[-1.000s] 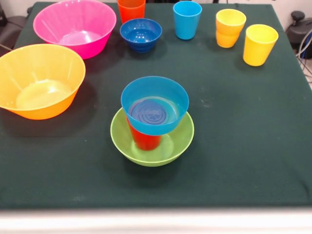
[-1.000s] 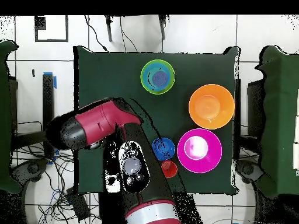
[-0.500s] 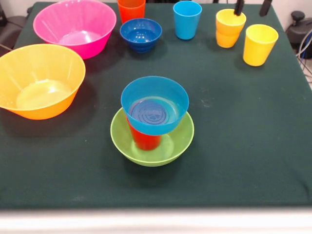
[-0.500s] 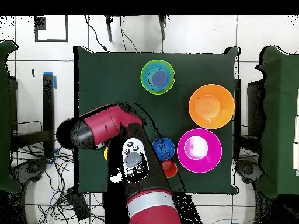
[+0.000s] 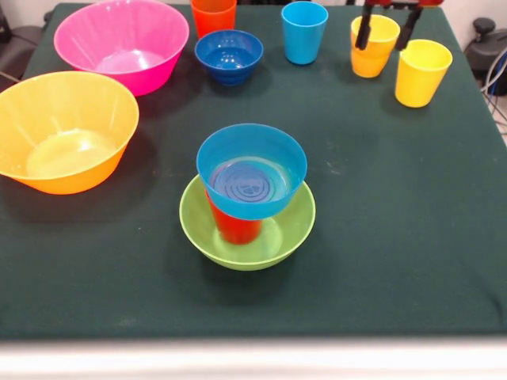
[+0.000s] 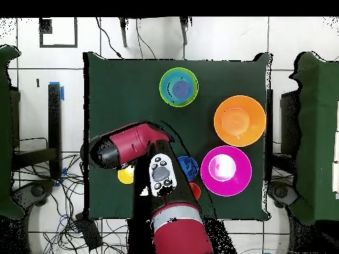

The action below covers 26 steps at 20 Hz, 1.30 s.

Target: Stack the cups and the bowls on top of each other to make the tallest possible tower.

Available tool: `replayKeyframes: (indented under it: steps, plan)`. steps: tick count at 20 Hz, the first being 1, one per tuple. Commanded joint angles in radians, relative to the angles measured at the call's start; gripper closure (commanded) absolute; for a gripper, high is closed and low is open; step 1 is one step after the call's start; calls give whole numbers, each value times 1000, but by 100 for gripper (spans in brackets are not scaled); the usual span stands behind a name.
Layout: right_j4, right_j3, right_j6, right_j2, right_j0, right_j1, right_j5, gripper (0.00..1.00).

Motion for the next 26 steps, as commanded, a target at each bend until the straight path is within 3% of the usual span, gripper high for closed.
replayKeyframes:
  steps: [1,7,18,26]
  plan:
    - [-29,-40,58,-14,-9,67,-55,0]
    - [-15,73,-37,32,-69,-6,-29,0]
    - [-37,289,-135,142,-233,-108,-87,0]
    - [-50,293,-106,198,-258,-88,-110,0]
